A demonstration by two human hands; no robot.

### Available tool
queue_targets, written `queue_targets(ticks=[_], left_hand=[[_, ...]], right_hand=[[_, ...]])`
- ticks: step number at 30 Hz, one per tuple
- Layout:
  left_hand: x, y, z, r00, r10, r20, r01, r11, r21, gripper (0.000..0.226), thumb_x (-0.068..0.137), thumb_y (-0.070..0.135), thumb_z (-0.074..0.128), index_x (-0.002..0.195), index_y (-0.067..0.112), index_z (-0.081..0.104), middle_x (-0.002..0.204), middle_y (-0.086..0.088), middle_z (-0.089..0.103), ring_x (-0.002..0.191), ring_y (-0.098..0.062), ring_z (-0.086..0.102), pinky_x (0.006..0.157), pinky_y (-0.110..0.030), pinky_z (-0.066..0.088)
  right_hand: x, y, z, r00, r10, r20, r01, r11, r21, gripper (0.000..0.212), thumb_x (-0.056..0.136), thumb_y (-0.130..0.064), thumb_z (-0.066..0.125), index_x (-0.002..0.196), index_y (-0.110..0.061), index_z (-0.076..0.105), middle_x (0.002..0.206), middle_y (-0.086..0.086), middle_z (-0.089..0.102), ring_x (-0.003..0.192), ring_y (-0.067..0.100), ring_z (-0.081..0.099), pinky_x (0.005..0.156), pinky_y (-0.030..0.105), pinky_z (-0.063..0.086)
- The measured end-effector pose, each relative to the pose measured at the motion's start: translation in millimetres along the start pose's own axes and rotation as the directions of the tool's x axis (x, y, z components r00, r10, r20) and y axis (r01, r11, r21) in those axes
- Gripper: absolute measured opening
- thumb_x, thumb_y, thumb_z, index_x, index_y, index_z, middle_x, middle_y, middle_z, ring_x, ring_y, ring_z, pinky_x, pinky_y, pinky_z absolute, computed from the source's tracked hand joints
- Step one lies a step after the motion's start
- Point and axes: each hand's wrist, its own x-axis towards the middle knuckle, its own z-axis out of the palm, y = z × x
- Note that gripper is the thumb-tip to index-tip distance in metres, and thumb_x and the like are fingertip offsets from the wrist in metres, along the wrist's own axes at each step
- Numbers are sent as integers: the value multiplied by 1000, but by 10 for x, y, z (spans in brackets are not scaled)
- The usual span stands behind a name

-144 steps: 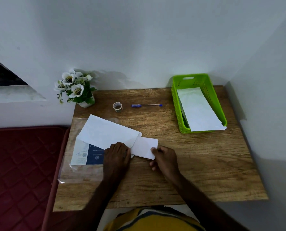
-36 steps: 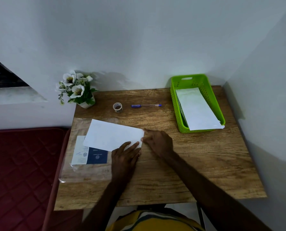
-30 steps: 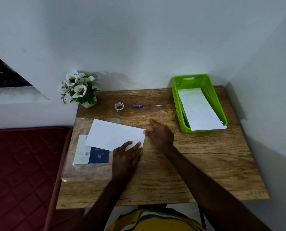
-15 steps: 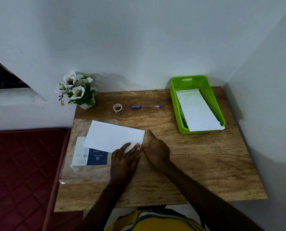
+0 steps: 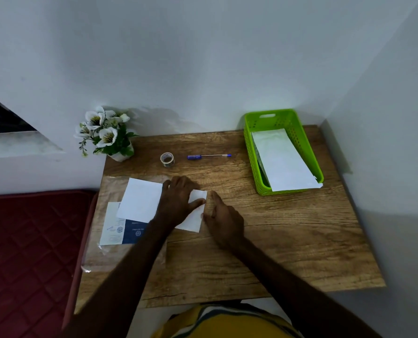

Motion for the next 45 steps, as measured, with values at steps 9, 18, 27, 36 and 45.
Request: queue_targets(ticks=[9, 18, 27, 36, 45], left_hand=[[243, 8, -99, 987, 18, 162, -5, 997, -80, 30, 93, 58, 62, 110, 34, 70, 130, 6, 60, 129, -21, 44, 107, -48, 27], [169, 111, -230, 994, 67, 89, -28, 924, -382, 29, 94, 60, 58, 98, 39, 77, 103, 27, 73, 103, 6, 63, 102, -47, 44], [233, 255, -270, 998, -31, 49, 52, 859, -510, 22, 95, 40, 69, 102, 24, 81, 102, 12, 77, 91, 0, 66, 82, -25, 48], [339, 270, -371, 977, -198, -81, 138, 873, -467, 25, 97, 43, 64, 101, 24, 79, 97, 11, 73, 84, -2, 62, 71, -21, 44], [535, 337, -326, 704, -680, 204, 418, 165, -893, 28, 94, 25, 74, 116, 9, 71, 109, 0, 68, 102, -17, 62, 96, -33, 48]], right_hand=[[-18, -29, -35, 999, 38, 14, -38, 999, 0, 78, 97, -49, 60, 161, -32, 19, 138, 5, 62, 126, 25, 58, 102, 36, 44], [104, 68, -71, 999, 40, 0, -36, 899, 437, 49, 97, -65, 45, 92, -25, 73, 95, -4, 68, 89, 17, 64, 79, 36, 51], [110, 106, -37, 1000, -15, -7, 16, 793, 609, 42, 103, -33, 56, 70, -8, 58, 64, 3, 55, 60, 11, 49, 60, 35, 39], [-190, 217, -191, 996, 60, 67, -89, 576, 812, 26, 98, -25, 67, 87, -2, 72, 68, 7, 68, 57, 20, 60, 51, 31, 55], [638, 83, -304, 948, 232, -218, -18, 723, 691, 20, 94, -22, 60, 80, -17, 73, 74, 0, 69, 69, 21, 67, 59, 38, 58]])
